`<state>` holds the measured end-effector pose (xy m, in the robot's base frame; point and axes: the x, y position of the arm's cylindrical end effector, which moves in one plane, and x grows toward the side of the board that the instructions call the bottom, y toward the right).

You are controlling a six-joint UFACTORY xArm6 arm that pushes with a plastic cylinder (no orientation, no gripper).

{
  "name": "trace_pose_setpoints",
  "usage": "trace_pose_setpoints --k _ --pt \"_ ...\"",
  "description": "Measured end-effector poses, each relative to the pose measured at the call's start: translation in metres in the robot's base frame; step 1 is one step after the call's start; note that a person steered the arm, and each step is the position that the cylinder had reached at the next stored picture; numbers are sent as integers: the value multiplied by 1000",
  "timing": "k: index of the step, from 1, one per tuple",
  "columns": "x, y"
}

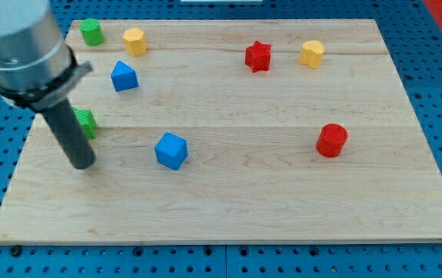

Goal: Move the green star into the yellow hexagon

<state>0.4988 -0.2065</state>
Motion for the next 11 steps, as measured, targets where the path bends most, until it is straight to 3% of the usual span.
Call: trace_pose_setpoints --k 2,3,5,6,9,11 --pt "-127 -30" --pt "-152 -33" --pt "-82 -32" --pt "-83 -7" --pt "-197 -20" --pt "-170 -2"
